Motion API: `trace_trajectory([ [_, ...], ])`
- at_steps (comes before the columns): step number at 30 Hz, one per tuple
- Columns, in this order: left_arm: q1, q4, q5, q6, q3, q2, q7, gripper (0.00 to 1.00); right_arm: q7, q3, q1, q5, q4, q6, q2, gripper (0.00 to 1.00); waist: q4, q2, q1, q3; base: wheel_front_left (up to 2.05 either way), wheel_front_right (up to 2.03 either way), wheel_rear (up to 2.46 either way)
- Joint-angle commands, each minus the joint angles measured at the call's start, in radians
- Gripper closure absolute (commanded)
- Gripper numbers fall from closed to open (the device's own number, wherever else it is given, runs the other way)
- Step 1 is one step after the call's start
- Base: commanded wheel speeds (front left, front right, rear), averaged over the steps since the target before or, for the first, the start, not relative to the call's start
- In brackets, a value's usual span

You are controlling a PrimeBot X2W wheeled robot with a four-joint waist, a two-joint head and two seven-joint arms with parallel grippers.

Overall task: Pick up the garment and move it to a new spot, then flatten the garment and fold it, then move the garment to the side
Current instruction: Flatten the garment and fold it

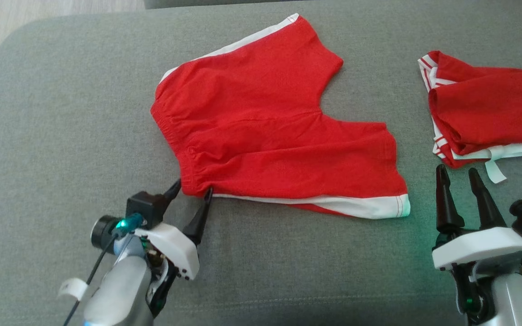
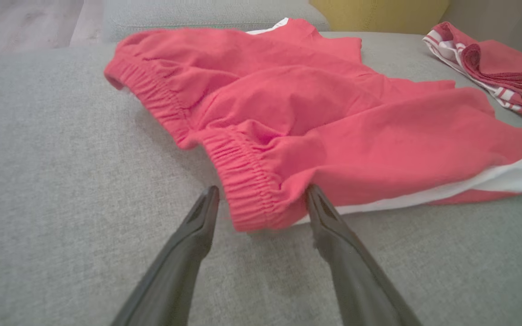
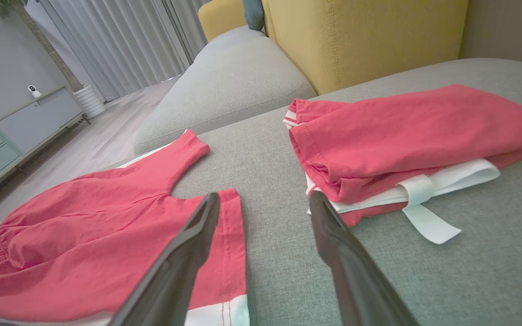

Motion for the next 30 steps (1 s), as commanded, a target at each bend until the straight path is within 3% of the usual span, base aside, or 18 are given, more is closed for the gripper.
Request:
trace_trajectory([
  [1, -0.042, -0.030, 0.006, -0.002, 0.034, 0.017, -0.012, 0.00, -0.014, 0.020, -0.037, 0.004, -0.030, 0.007, -0.005, 0.00, 0.001, 0.0000, 0.0000, 0.001, 0.00, 0.00, 0.00],
  [10, -0.025, -0.057, 0.016, -0.006, 0.010, 0.033, -0.012, 0.00, -0.013, 0.019, -0.043, 0.006, -0.018, 0.007, -0.005, 0.00, 0.006, 0.0000, 0.0000, 0.004, 0.00, 0.00, 0.00],
  [16, -0.004, -0.078, -0.008, -0.007, -0.067, 0.060, -0.012, 0.00, -0.014, 0.022, -0.044, 0.008, -0.004, 0.007, -0.005, 0.00, 0.004, 0.0000, 0.0000, 0.000, 0.00, 0.00, 0.00],
  [30, -0.060, -0.013, -0.018, -0.007, -0.143, 0.098, -0.012, 0.00, -0.009, 0.018, -0.056, 0.002, 0.008, 0.007, -0.005, 0.00, -0.014, 0.0000, 0.0000, 0.013, 0.00, 0.00, 0.00],
])
